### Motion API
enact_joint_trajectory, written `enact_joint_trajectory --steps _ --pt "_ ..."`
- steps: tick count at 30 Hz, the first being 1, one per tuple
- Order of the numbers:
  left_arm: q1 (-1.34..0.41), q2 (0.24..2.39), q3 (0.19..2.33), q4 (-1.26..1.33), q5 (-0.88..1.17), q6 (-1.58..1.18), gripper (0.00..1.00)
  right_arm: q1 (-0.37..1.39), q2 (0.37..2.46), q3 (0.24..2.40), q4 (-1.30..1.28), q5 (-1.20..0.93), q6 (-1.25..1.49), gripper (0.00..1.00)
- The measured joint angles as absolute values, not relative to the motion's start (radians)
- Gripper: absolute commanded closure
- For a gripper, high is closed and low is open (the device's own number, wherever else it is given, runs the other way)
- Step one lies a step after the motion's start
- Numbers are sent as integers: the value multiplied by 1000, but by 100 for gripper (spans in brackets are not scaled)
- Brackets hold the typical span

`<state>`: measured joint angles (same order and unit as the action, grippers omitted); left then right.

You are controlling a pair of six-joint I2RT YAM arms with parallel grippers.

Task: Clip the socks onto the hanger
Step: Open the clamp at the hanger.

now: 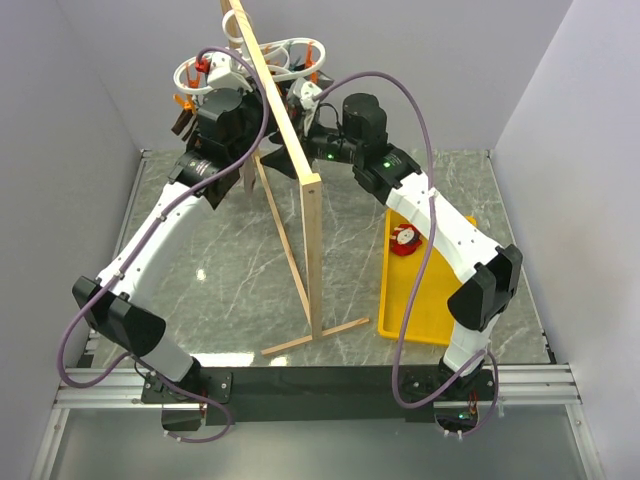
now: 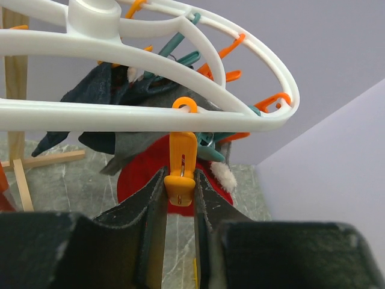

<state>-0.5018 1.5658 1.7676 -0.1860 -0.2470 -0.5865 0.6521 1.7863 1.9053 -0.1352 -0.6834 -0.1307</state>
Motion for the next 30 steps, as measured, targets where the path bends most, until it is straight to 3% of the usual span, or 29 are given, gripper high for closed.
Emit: enact_joint_trajectory --steps 12,30 --pt "-502 1566 1771 -195 -228 -587 82 651 1819 1890 -40 -356 -94 37" --pt "-472 1489 1779 -297 -136 -604 83 637 1829 1805 126 -315 -68 41"
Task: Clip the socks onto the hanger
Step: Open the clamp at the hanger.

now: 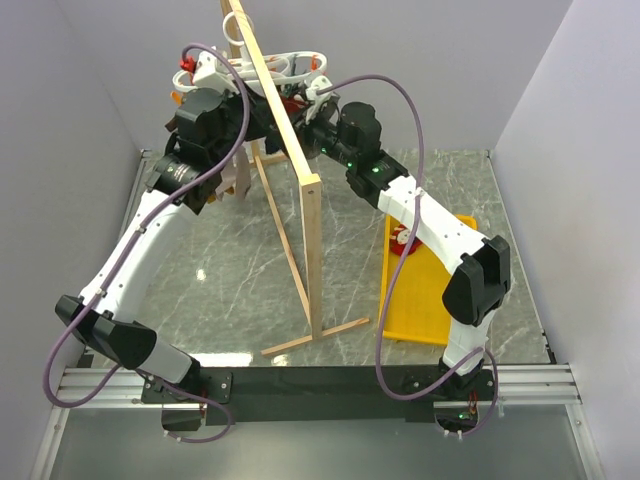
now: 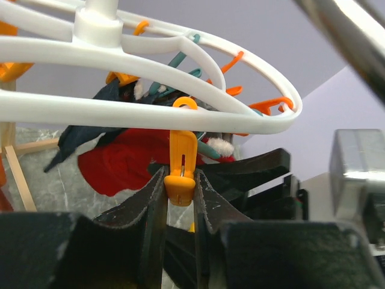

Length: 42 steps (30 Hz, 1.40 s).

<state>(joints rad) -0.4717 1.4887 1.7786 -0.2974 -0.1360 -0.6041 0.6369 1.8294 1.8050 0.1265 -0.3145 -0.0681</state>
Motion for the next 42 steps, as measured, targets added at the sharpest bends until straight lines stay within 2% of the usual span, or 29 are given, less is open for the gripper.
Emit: enact_joint_trajectory --steps 8,22,31,38,42 --pt "-427 1469 1737 -298 -73 -628 83 632 1819 1773 198 -348 -64 41" --pt "-398 1448 1712 -287 -10 -648 83 617 1815 1759 312 -417 34 46" --pt "-387 1447 1709 -274 31 -661 83 617 1815 1760 339 -440 65 57" --pt "-385 1448 1700 -247 39 -675 83 618 1815 1759 359 -469 86 78" --pt "-384 1447 1689 -234 39 -678 84 618 1815 1757 358 -469 88 76"
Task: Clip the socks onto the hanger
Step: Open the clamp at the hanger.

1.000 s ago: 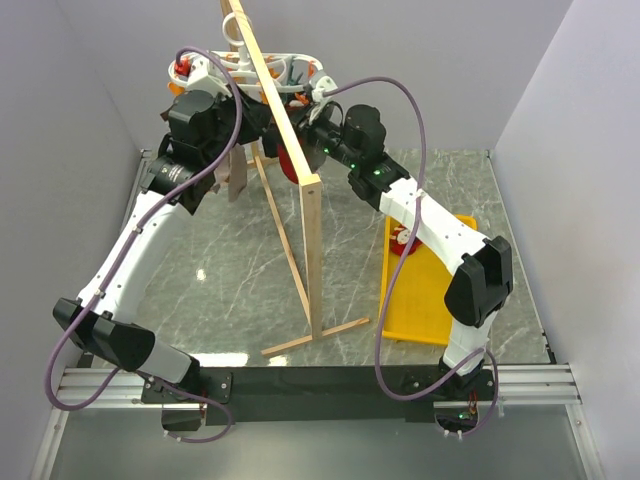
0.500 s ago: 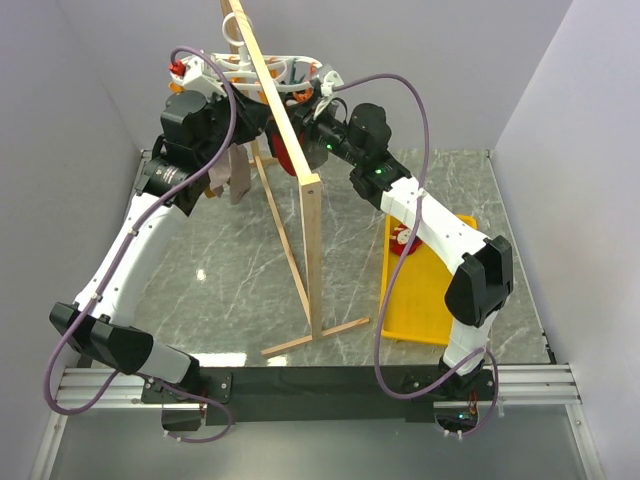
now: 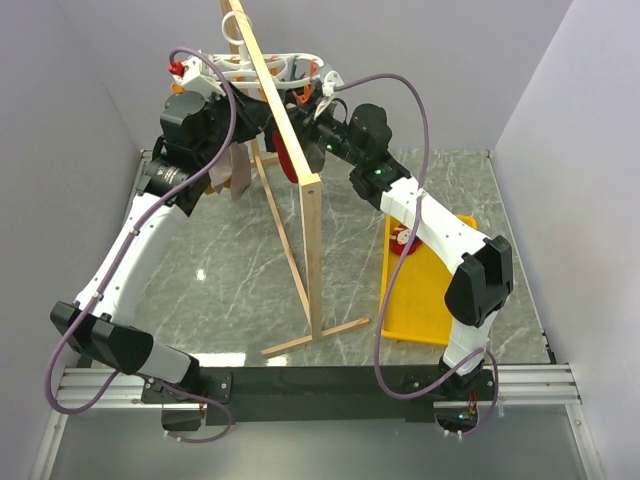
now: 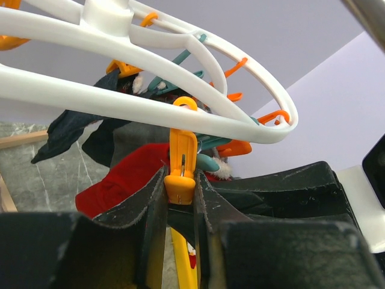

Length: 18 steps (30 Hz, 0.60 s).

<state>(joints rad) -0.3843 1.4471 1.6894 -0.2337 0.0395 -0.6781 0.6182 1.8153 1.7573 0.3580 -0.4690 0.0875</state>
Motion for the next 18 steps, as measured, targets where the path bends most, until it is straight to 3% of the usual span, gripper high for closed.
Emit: enact_joint_trajectory --steps 7,9,10,18 --pt "-385 1447 1676 -235 39 -678 83 616 1815 1752 374 -461 85 52" --pt "-384 1447 1676 -235 39 -678 83 616 1815 1752 374 -459 85 52" --pt "-385 1447 1676 -235 39 -679 83 615 1815 1752 374 -458 84 60" --pt "-384 1445 1675 -233 38 -678 82 615 1815 1754 373 -480 79 81"
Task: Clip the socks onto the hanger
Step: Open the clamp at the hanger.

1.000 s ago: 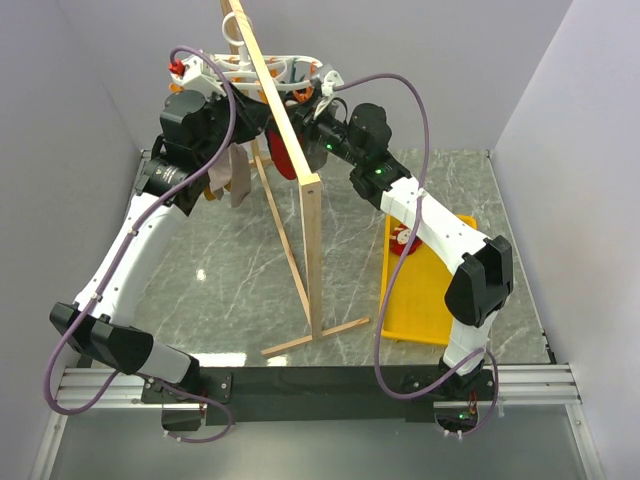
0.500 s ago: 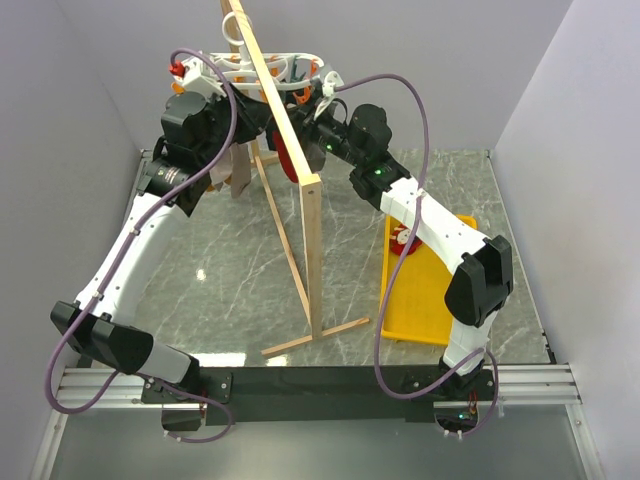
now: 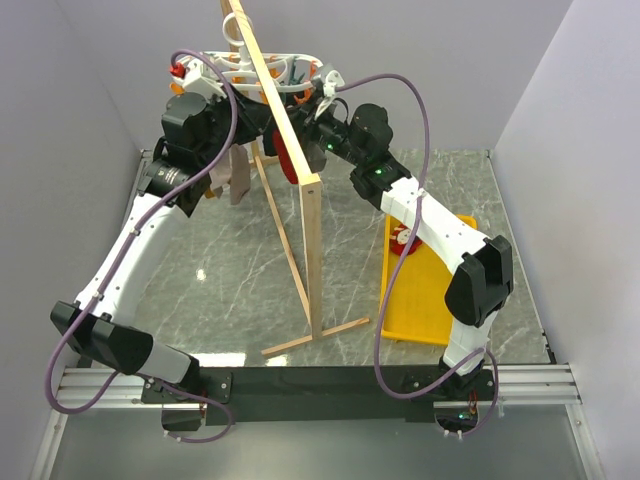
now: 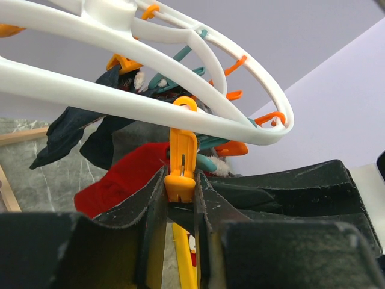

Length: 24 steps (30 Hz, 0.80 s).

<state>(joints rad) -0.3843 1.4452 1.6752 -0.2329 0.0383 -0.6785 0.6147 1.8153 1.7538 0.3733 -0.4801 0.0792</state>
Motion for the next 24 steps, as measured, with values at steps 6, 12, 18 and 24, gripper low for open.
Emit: enact_joint_trajectory --steps 6,12,18,24 --pt "-383 1435 1662 -226 38 -677 57 615 1815 1755 372 -493 72 94" --pt "-377 1387 1594 -184 46 -676 38 611 1816 1764 355 -510 84 97" --pt "-335 1296 1470 -66 118 -679 34 590 1822 1820 301 -566 140 97" --pt "-267 1226 1351 107 233 -711 34 580 1840 1888 240 -638 186 97"
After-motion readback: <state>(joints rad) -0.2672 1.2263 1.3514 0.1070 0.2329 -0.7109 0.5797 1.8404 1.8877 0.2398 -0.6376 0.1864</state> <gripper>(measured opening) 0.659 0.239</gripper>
